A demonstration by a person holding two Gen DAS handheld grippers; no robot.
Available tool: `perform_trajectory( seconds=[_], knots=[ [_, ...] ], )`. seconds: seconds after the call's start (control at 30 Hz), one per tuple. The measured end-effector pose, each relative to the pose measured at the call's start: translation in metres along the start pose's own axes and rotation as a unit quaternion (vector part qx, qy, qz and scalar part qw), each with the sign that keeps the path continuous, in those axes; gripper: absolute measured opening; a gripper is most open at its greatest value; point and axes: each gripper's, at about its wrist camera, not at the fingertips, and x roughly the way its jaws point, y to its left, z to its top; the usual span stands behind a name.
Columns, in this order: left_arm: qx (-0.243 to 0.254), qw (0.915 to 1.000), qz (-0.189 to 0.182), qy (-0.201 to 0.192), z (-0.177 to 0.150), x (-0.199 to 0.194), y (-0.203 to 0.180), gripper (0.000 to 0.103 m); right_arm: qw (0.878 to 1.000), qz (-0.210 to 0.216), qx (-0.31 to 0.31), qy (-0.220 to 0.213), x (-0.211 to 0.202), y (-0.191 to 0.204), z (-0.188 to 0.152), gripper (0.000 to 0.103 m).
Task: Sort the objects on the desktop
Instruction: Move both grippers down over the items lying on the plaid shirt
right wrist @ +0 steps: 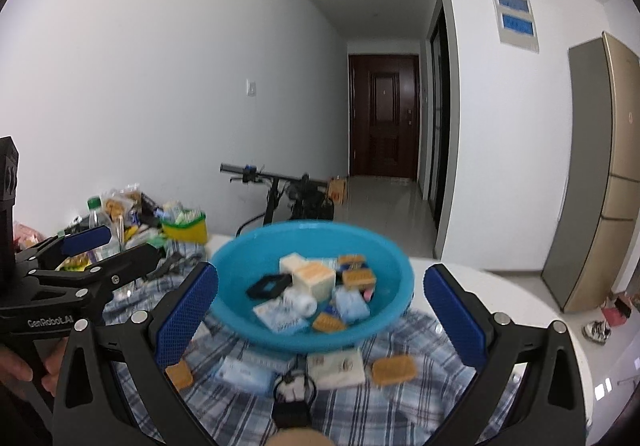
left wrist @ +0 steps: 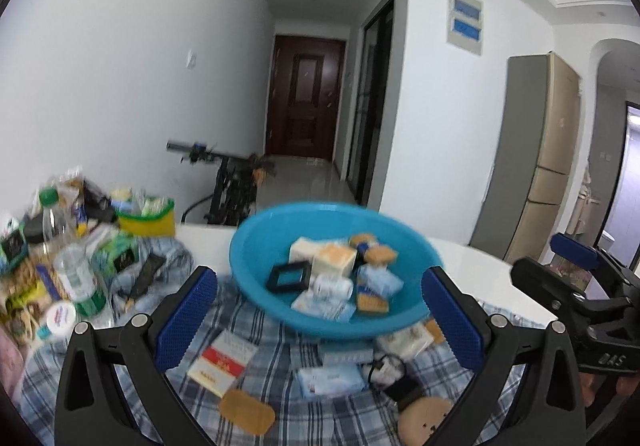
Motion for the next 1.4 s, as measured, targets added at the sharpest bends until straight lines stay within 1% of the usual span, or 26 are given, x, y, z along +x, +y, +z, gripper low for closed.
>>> perform_trajectory(
  seconds=[0.1, 0.17, 0.27, 0.43, 0.67, 0.77, 0.83, 1.03, 1.23, 1.4],
  knots=[
    [-0.009, 0.9995, -0.007, 0.031, -0.016, 0.014, 0.005, 0.103, 0.999, 0.017, 0.006, 0.029, 0.008, -0.001, -0.016, 0.103],
    [-0.016, 0.9986, -0.007, 0.05, -0.027, 0.021, 0.007, 0.103, 0.999, 0.015, 0.009, 0.047, 0.012, -0.003, -0.027, 0.103],
    [-0.019, 0.9972, -0.005, 0.073, -0.042, 0.029, 0.011, 0.103, 0.998, 0.019, 0.016, 0.064, 0.018, -0.004, -0.039, 0.103],
    [-0.026, 0.9939, -0.001, 0.107, -0.064, 0.039, 0.016, 0.103, 0.994, 0.04, 0.031, 0.099, 0.03, -0.003, -0.059, 0.103],
    [-0.022, 0.9898, 0.002, 0.141, -0.087, 0.048, 0.021, 0.103, 0.988, 0.036, 0.04, 0.142, 0.039, -0.004, -0.087, 0.103],
    [-0.008, 0.9861, 0.001, 0.166, -0.099, 0.055, 0.021, 0.103, 0.985, 0.037, 0.051, 0.158, 0.042, -0.005, -0.098, 0.103],
    [-0.008, 0.9837, 0.002, 0.179, -0.106, 0.058, 0.023, 0.103, 0.983, 0.038, 0.056, 0.172, 0.046, -0.004, -0.108, 0.103],
    [-0.025, 0.9812, -0.002, 0.191, -0.118, 0.058, 0.028, 0.103, 0.977, 0.034, 0.055, 0.203, 0.052, -0.001, -0.127, 0.103],
    [-0.017, 0.9783, -0.001, 0.207, -0.129, 0.064, 0.025, 0.103, 0.973, 0.025, 0.062, 0.22, 0.055, -0.005, -0.137, 0.103],
    [-0.021, 0.9776, -0.003, 0.21, -0.132, 0.066, 0.026, 0.103, 0.968, 0.016, 0.063, 0.243, 0.063, -0.004, -0.15, 0.103]
  ],
)
